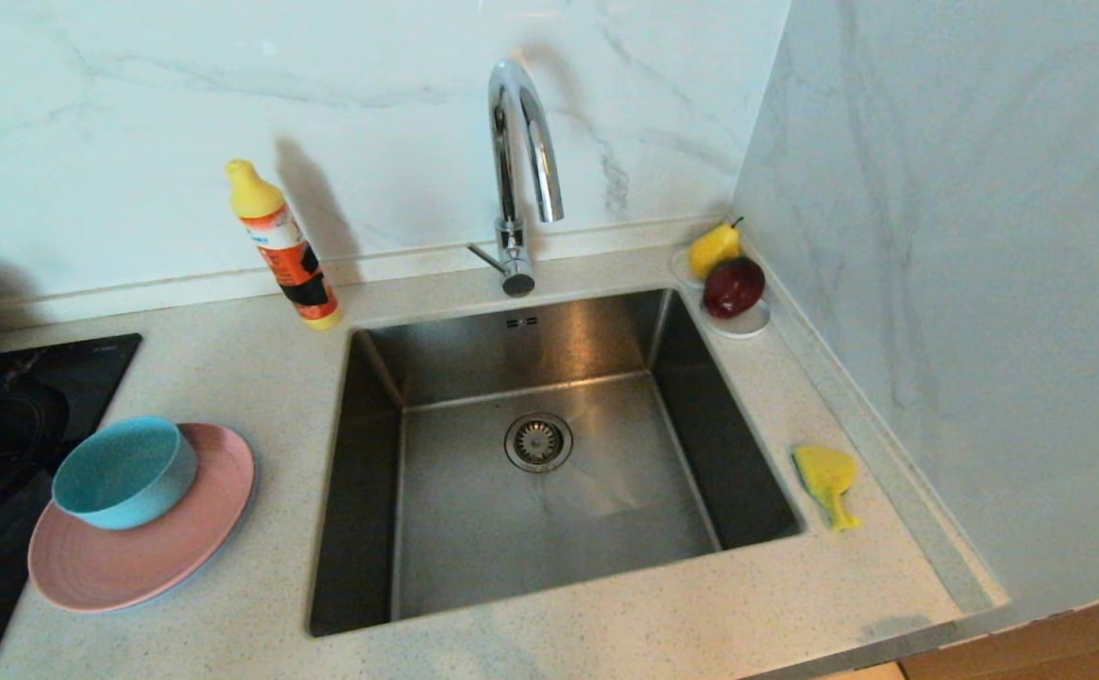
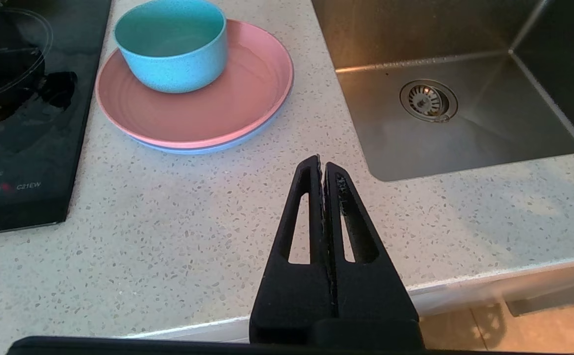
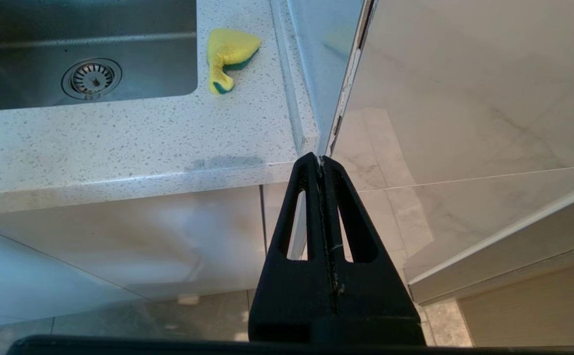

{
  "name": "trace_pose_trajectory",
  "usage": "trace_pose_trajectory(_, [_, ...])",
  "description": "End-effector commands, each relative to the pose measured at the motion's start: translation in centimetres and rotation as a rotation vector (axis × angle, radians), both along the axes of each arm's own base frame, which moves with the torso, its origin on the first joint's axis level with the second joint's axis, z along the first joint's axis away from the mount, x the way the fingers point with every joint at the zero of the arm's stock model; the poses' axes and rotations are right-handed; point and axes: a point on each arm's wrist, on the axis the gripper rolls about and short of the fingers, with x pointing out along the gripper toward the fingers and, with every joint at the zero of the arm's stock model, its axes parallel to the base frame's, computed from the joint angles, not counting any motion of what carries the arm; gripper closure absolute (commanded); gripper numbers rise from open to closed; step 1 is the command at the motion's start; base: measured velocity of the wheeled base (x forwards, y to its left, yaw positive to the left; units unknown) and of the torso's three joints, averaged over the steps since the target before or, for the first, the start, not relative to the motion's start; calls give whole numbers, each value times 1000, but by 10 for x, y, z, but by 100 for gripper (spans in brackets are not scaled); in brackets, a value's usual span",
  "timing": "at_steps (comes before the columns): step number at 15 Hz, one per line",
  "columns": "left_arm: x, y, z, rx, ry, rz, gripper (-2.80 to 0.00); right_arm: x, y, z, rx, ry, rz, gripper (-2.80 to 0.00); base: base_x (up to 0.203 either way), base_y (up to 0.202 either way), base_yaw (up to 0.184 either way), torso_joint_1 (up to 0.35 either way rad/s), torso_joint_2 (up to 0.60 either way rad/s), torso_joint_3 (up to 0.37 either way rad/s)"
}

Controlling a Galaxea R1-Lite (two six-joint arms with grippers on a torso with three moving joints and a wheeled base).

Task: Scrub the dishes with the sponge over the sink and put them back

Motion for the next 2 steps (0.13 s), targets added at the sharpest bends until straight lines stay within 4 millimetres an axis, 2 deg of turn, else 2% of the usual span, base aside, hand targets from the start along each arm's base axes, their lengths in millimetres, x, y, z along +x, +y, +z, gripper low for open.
trace_pose_trajectory(1, [2,0,-5,0,22,1,0,0,0,0,-1,-3,0,0,0,0,0,0,0,0])
trace_pose_trajectory(2, [2,0,-5,0,22,1,0,0,0,0,-1,-3,0,0,0,0,0,0,0,0])
